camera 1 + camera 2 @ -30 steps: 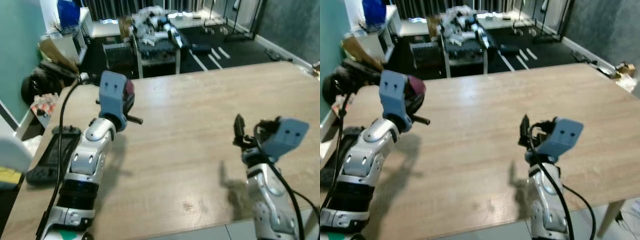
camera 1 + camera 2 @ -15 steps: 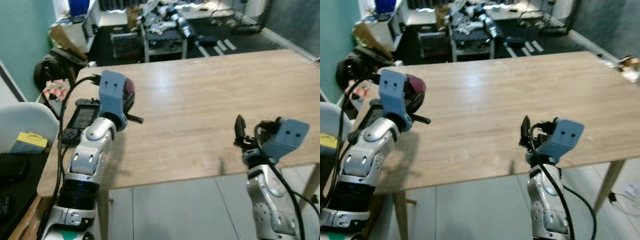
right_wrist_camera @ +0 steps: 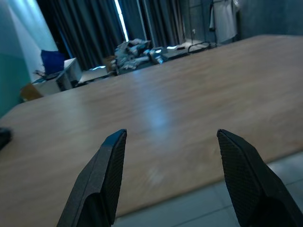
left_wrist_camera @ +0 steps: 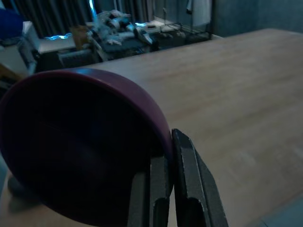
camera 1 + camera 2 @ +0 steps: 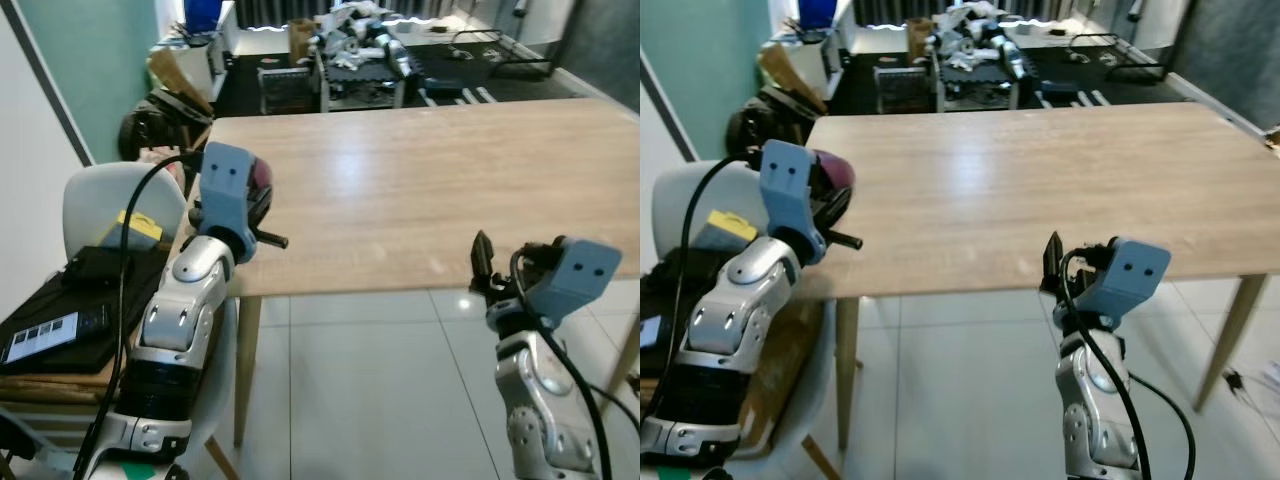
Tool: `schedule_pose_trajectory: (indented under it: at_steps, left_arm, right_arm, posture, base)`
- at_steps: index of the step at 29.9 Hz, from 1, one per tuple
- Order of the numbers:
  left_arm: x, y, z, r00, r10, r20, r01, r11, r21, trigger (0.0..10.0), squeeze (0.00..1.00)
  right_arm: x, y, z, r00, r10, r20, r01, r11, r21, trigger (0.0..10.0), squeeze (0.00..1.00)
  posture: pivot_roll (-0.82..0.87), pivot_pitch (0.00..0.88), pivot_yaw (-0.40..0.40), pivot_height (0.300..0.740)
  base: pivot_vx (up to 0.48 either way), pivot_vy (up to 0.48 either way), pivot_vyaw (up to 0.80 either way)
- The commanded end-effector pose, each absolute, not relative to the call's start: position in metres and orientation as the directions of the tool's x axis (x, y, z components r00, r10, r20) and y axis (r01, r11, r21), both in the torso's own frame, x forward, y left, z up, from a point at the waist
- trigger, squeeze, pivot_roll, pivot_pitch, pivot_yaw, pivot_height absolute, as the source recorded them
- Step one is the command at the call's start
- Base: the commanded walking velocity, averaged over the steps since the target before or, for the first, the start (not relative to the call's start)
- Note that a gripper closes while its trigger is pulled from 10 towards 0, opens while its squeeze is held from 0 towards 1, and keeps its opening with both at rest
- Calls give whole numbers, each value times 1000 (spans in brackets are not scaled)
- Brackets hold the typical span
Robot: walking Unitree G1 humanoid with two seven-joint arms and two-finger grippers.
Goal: Setting the table
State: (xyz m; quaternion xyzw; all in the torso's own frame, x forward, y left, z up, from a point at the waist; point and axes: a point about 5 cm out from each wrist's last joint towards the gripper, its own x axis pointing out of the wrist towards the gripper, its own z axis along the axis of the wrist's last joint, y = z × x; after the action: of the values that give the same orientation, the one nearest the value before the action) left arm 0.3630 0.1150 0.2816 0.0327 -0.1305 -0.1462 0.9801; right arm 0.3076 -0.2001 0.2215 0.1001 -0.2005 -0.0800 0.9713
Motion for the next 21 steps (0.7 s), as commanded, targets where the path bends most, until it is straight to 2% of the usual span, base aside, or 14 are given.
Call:
schedule_pose_trajectory:
  at_steps: [1, 21]
  left_arm:
    - [363, 121, 280, 928, -281, 247, 266, 960, 93, 10000, 0]
    - [363, 120, 280, 926, -285, 247, 271, 958, 89, 10000, 0]
  right_arm:
    - [306, -198, 220, 908, -195, 370, 115, 967, 229, 10000, 0]
    - [306, -201, 220, 906, -204, 371, 124, 966, 227, 10000, 0]
  posture:
    - [84, 109, 120, 740]
    - [79, 108, 122, 740]
  base:
    - [-296, 0, 0]
    - [-275, 0, 0]
